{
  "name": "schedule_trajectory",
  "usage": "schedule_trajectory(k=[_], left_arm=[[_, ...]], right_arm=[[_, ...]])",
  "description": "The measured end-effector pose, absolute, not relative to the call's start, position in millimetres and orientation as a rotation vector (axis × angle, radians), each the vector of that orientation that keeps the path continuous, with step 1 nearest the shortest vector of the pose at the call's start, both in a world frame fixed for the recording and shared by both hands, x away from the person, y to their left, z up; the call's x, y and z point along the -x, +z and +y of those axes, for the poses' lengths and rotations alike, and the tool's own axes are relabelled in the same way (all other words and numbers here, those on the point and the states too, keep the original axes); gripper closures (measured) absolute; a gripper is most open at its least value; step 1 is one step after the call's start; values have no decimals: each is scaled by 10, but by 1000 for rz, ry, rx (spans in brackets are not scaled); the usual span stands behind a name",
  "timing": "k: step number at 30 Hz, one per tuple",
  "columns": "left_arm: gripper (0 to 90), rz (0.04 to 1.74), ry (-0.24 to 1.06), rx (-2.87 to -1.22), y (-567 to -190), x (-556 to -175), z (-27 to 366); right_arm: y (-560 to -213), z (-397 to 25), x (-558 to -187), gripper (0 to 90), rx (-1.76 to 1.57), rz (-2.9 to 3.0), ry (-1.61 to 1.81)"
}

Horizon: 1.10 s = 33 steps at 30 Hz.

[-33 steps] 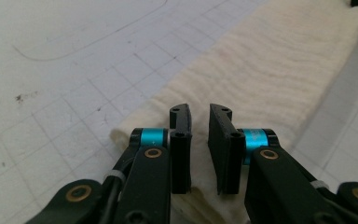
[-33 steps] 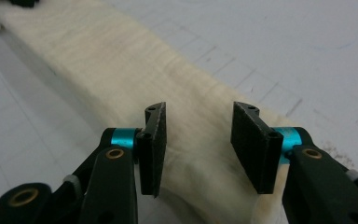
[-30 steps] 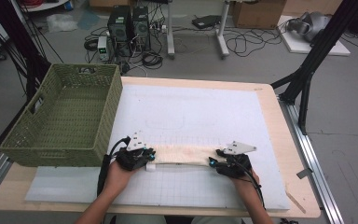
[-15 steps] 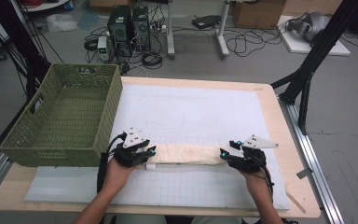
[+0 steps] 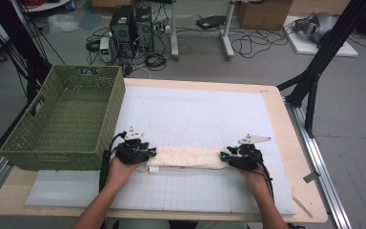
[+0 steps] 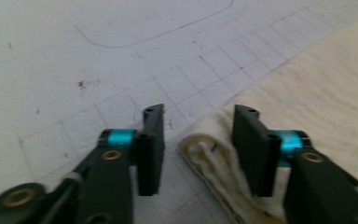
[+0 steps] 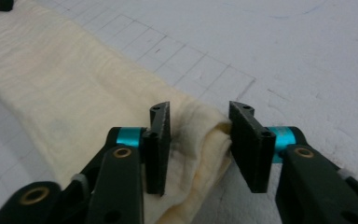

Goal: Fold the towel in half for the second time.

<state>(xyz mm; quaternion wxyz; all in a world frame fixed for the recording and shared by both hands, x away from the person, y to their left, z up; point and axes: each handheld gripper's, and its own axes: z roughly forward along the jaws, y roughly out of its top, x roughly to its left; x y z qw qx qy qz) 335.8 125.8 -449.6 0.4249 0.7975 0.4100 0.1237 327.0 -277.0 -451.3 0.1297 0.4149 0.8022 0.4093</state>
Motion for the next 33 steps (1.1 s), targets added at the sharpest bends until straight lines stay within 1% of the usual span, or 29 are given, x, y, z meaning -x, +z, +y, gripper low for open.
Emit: schedule_trajectory(k=[1, 2, 3, 5, 8, 11, 13, 14, 15, 16, 17, 19, 20, 21, 25, 28, 30, 33], left_arm=[[722, 1014, 314, -1994, -4500, -3348, 1246], [767, 1001, 318, -1996, -4494, -3341, 1240], [795, 1000, 328, -1998, -4487, -3335, 1232], [808, 1002, 351, -1976, -4478, -3331, 1229], [813, 984, 372, -1946, -4460, -3326, 1204], [814, 963, 409, -1982, -4478, -3333, 1134], [812, 963, 425, -1996, -4487, -3344, 1119], [811, 969, 425, -1988, -4492, -3346, 1121], [807, 971, 424, -1984, -4492, -3349, 1127], [794, 973, 424, -1982, -4488, -3350, 1139], [761, 980, 428, -1974, -4479, -3348, 1153], [712, 976, 435, -1952, -4450, -3337, 1188], [672, 985, 443, -1937, -4433, -3331, 1207], [645, 985, 437, -1920, -4417, -3325, 1224], [622, 955, 443, -1879, -4342, -3288, 1260], [609, 933, 419, -1844, -4296, -3253, 1269], [609, 918, 426, -1853, -4282, -3234, 1269], [598, 926, 423, -1840, -4277, -3229, 1299]], right_arm=[[-4514, -2770, -3258, 679, -1195, 2333, 1191], [-4512, -2764, -3237, 754, -1170, 2341, 1193], [-4502, -2751, -3208, 793, -1151, 2337, 1178], [-4496, -2737, -3154, 813, -1109, 2319, 1150], [-4472, -2748, -3082, 817, -1095, 2276, 1103], [-4450, -2715, -3054, 813, -1063, 2248, 1005], [-4458, -2674, -3054, 799, -1047, 2234, 954], [-4466, -2657, -3054, 774, -1047, 2236, 942], [-4467, -2657, -3057, 714, -1045, 2224, 935], [-4460, -2669, -3056, 685, -1059, 2214, 944], [-4449, -2694, -3053, 641, -1063, 2203, 958], [-4400, -2760, -3024, 601, -1092, 2159, 1017], [-4368, -2801, -3008, 585, -1095, 2139, 1054], [-4335, -2838, -2988, 585, -1103, 2120, 1075], [-4262, -2928, -2895, 596, -1074, 2141, 1181], [-4334, -2919, -2837, 585, -1030, 2217, 1126], [-4398, -2927, -2832, 566, -1038, 2245, 1077], [-4411, -2966, -2844, 544, -1064, 2239, 1063]])
